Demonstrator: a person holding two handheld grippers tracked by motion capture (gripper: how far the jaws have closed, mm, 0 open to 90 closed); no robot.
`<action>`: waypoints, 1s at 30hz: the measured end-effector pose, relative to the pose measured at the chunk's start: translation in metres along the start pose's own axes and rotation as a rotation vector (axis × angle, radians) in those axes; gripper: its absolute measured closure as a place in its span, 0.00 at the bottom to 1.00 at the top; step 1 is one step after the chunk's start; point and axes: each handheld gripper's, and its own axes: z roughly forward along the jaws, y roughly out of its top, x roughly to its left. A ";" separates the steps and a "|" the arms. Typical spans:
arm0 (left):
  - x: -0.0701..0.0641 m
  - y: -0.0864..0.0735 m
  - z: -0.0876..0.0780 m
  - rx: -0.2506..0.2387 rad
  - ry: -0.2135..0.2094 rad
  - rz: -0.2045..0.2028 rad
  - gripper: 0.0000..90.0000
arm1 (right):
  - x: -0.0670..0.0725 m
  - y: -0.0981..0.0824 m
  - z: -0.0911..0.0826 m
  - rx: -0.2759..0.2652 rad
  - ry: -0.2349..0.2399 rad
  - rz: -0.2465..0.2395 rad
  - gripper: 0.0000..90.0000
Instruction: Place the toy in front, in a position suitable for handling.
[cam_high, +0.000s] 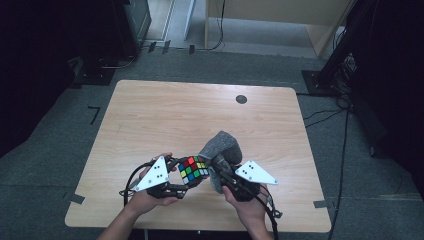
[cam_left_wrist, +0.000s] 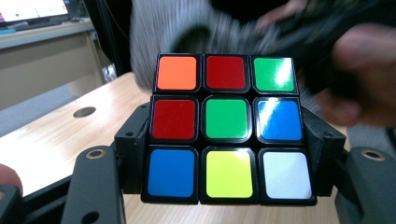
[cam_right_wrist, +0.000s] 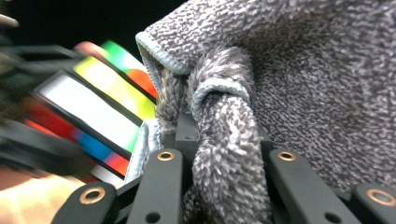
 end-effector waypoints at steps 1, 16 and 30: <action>0.000 0.000 0.000 0.007 0.007 0.006 0.38 | -0.002 0.000 -0.001 0.001 -0.002 0.014 0.84; -0.002 -0.002 0.003 0.025 0.019 0.031 0.38 | -0.006 -0.002 0.001 0.004 0.026 0.059 0.83; 0.010 0.000 -0.009 -0.086 -0.010 -0.077 0.38 | -0.013 -0.001 -0.002 -0.063 0.116 0.141 0.84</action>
